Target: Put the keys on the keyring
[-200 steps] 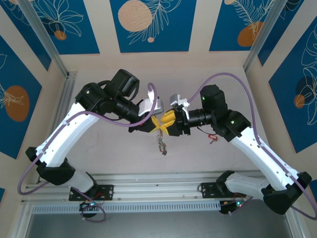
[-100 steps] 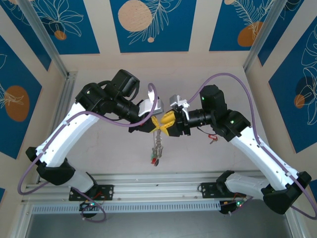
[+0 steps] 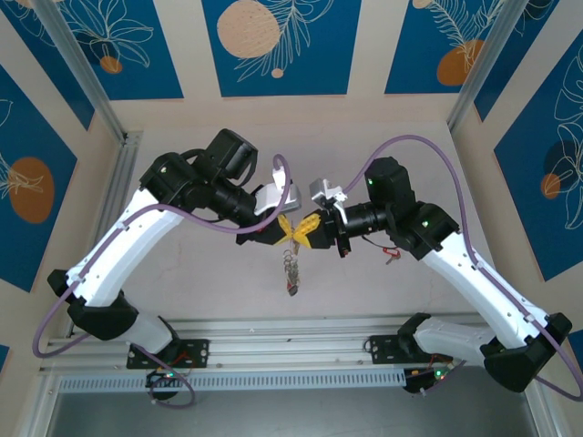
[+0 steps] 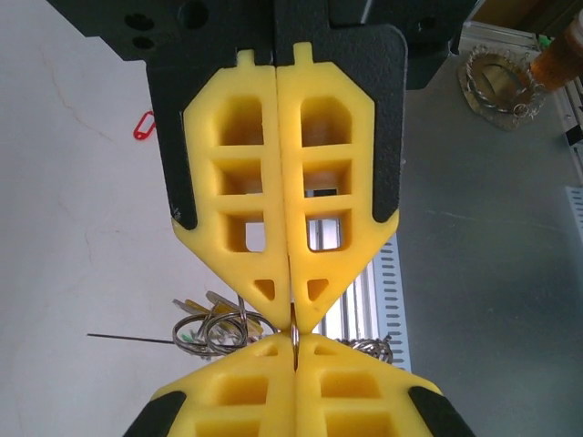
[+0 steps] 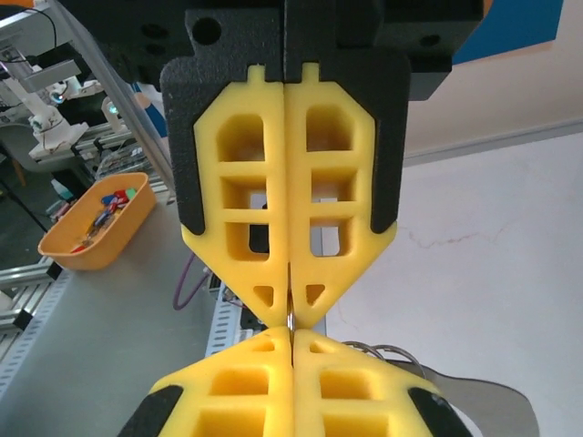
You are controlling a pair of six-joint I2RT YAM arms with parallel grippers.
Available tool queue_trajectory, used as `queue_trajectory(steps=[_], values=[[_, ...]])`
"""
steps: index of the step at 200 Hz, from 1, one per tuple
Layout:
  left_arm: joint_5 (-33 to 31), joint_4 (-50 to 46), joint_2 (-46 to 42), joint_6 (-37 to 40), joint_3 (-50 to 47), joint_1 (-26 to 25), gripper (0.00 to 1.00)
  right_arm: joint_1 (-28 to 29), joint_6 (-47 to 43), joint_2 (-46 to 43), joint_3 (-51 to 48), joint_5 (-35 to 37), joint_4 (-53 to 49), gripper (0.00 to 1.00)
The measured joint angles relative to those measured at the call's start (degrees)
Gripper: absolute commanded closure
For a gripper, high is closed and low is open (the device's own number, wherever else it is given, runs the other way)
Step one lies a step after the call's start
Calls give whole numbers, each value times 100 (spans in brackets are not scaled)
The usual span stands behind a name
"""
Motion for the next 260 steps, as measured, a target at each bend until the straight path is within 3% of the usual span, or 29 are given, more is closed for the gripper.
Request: queue_trajectory(steps=[30, 72, 81, 163, 214, 260], values=[[2, 46, -17, -2, -79, 0, 100, -17, 22, -31, -63, -28, 44, 100], [11, 498, -85, -46, -238, -4, 52, -284, 354, -398, -476, -114, 487, 100], [33, 623, -170, -144, -350, -4, 48, -334, 435, -505, -573, -122, 588, 100], [422, 2061, -1172, -828, -1631, 7, 51, -455, 1622, -1397, -1523, -162, 2516, 100], [780, 2900, -1176, -1246, -1882, 7, 68, -402, 2430, -1598, -1884, -17, 3827, 100], [986, 3311, -1226, -1386, -2035, 7, 73, -284, 2736, -1620, -2076, 234, 4402, 100]])
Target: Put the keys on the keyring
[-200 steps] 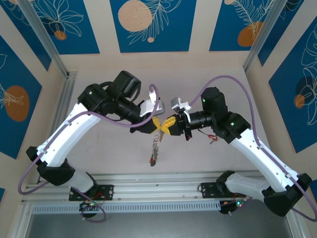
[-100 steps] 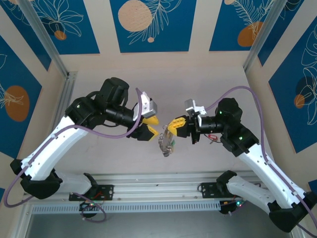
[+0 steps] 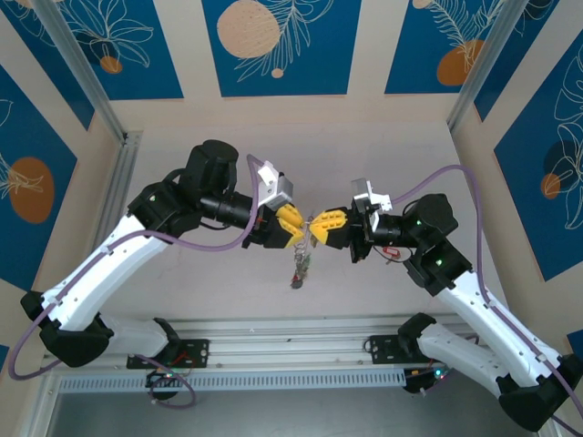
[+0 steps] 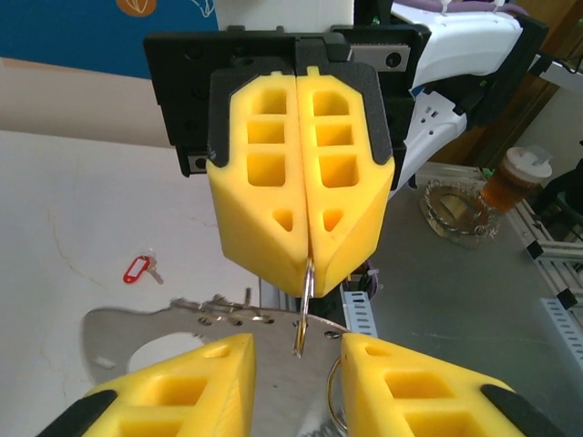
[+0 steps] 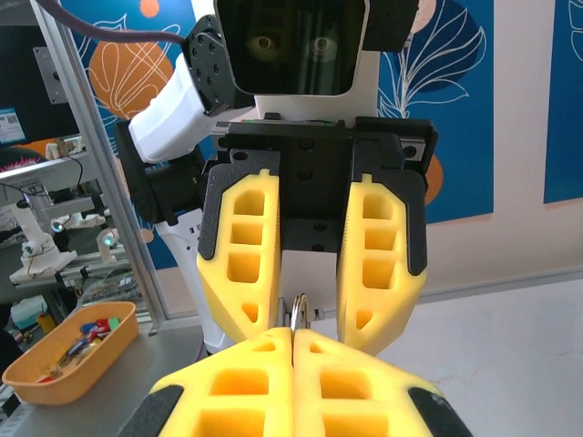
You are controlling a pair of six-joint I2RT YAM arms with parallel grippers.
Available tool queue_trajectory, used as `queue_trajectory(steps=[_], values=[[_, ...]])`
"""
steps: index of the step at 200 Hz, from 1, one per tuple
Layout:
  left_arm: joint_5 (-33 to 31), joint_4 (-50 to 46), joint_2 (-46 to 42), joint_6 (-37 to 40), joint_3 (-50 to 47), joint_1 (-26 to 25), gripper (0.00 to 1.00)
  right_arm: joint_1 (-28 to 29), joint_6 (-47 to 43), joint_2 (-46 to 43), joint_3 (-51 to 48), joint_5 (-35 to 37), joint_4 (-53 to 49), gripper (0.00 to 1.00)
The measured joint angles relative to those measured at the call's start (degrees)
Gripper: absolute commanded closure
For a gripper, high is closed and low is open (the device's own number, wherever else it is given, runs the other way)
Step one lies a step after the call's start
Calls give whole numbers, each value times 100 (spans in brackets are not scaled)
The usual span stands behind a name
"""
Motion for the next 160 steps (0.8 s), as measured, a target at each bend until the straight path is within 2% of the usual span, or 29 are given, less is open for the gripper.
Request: queue_trajectory(steps=[55, 113, 121, 131, 137, 145, 160], values=[[35, 238, -48, -125, -24, 26, 100, 24, 120, 9, -52, 101, 315, 100], [31, 293, -63, -140, -50, 57, 100, 26, 219, 2, -155, 212, 490, 100], [26, 284, -63, -140, -59, 66, 100, 31, 216, -2, -164, 229, 474, 94], [-13, 258, -63, -138, -59, 66, 100, 42, 192, -22, -164, 282, 393, 75], [-46, 240, -63, -127, -59, 66, 100, 50, 151, -46, -162, 341, 289, 68], [-109, 181, -63, -116, -59, 66, 100, 57, 37, -101, -157, 400, 109, 62], [-350, -48, -50, -20, -13, 66, 100, 57, -184, -238, -111, 562, -409, 57]])
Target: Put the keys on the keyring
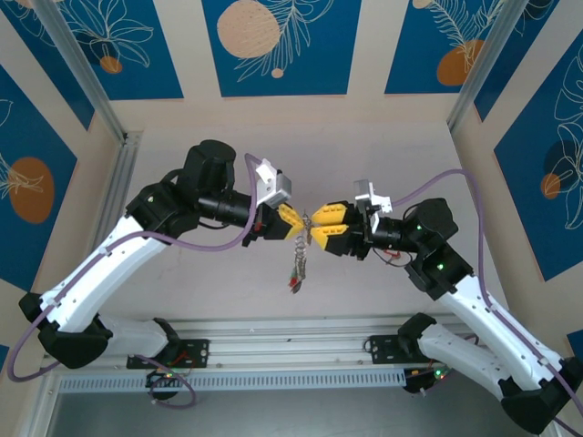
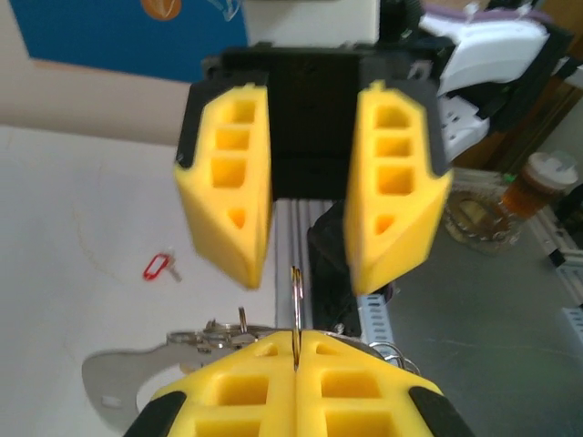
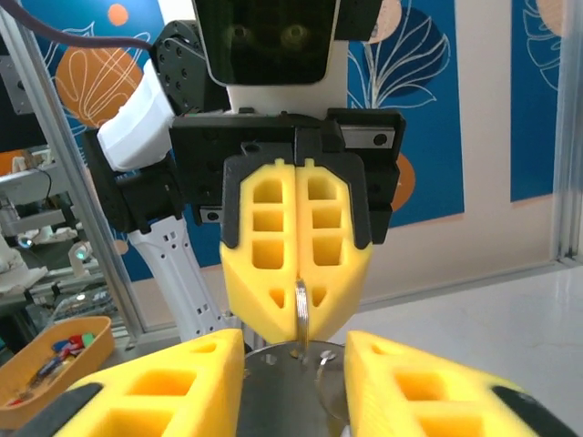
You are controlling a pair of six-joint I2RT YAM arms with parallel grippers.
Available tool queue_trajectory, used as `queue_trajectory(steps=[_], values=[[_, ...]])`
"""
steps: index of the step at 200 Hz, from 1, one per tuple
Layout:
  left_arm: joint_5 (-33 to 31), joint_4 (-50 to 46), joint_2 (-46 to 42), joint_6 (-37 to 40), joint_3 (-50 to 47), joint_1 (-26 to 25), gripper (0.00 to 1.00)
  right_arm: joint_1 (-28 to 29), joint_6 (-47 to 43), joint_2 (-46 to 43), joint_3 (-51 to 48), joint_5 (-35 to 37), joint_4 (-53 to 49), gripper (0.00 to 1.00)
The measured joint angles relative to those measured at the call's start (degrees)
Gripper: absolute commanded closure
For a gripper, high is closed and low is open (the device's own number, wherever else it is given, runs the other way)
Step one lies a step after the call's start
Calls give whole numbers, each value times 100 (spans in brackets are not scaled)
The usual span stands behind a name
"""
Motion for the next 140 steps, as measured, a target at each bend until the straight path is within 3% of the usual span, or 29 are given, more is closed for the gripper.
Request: queue_trajectory(steps=[19, 68, 113, 140], values=[[-385, -380, 111, 175, 192, -2, 100, 0, -400, -138, 212, 262, -828, 47], [-1569, -1071, 319, 654, 297, -120, 100, 0, -1110, -219, 671, 1032, -2310, 45], [-2052, -1126, 273, 872, -136, -142, 100, -63, -994, -195, 669, 2048, -3150, 31], [-2151, -1038, 157, 940, -597, -142, 100, -376, -485, -37, 789, 2970, -3954, 25]])
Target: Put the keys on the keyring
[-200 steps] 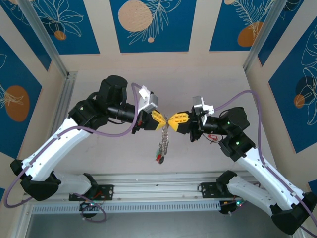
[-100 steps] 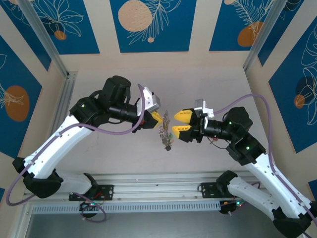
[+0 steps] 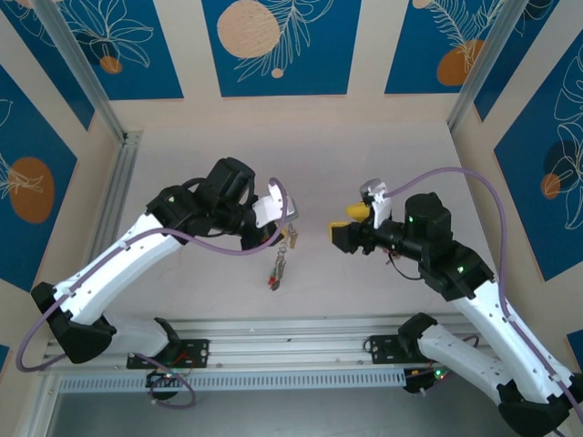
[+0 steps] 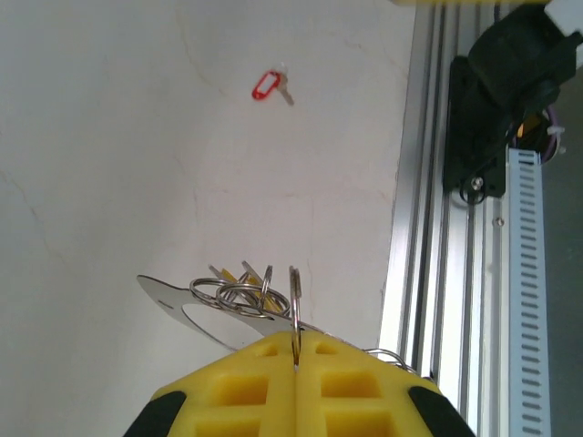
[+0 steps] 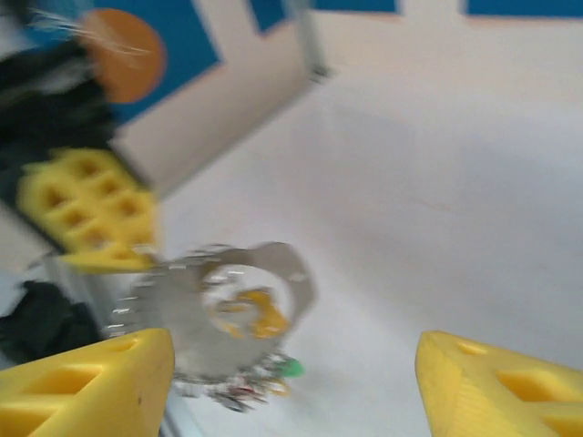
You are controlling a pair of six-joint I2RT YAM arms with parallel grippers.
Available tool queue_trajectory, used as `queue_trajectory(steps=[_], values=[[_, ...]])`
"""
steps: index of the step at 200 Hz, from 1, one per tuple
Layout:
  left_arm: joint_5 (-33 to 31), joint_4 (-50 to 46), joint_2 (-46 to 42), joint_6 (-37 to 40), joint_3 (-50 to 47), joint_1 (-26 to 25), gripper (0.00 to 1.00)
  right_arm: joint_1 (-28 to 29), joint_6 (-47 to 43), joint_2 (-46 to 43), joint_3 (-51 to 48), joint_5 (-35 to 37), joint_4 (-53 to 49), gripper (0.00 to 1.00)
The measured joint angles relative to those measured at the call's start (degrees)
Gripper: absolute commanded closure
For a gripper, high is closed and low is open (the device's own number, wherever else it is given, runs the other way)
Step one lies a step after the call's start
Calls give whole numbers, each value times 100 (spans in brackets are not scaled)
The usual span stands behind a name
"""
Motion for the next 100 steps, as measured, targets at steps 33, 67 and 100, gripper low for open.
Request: queue_trajectory(steps=[33, 67, 100], values=[[59, 348, -415, -7, -697, 0, 100, -964, 986, 470, 267, 848, -1241, 24], [374, 909, -846, -98, -1386, 28, 100, -2041, 1641, 549, 203, 1001, -2000, 22], [579, 1167, -981, -216, -1663, 39, 100, -3484, 2068, 293, -396, 629, -2127, 22]])
